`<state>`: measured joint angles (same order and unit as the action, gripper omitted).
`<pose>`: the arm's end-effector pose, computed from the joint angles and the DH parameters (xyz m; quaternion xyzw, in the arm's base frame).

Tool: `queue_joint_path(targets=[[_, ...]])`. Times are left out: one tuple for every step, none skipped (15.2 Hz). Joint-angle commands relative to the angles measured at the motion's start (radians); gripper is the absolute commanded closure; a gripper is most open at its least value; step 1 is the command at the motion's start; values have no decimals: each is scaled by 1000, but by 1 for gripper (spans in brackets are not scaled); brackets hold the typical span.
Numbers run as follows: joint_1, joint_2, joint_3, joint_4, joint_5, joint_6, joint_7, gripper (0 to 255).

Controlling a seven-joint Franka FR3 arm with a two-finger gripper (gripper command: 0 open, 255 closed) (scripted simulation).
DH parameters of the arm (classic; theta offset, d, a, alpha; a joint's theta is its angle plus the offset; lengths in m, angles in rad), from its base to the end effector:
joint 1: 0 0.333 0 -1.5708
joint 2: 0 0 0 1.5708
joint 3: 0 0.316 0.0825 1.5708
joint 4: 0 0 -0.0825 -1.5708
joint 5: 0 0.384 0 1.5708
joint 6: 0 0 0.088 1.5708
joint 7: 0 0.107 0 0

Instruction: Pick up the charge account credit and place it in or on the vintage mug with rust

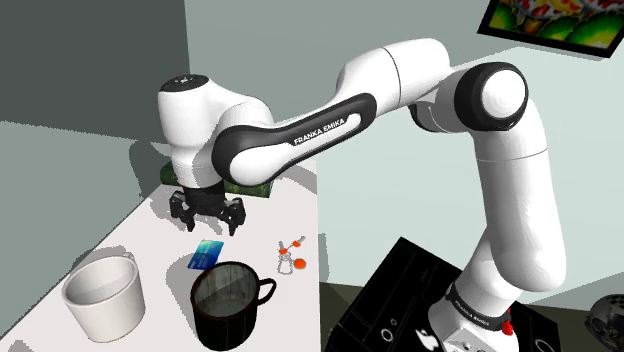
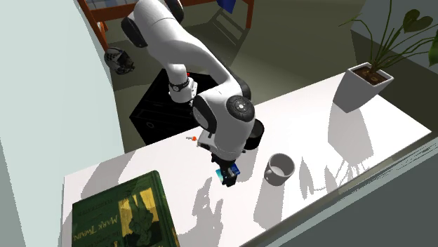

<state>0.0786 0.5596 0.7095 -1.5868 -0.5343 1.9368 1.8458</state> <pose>0.5431 0.4000 0.3654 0.8952 -0.4395 0.0584 0.0447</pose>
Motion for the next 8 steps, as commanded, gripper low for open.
queue_joint_path(targets=[[3, 15, -8, -5, -11, 18, 8, 0], [3, 20, -11, -11, -16, 28, 11, 0], [3, 25, -14, -17, -20, 37, 13, 0], [3, 30, -17, -22, -25, 47, 16, 0], [3, 34, -19, -25, -28, 53, 18, 0], [3, 33, -19, -26, -27, 53, 18, 0], [3, 33, -19, -25, -28, 53, 18, 0], [3, 33, -19, -25, -28, 53, 18, 0]])
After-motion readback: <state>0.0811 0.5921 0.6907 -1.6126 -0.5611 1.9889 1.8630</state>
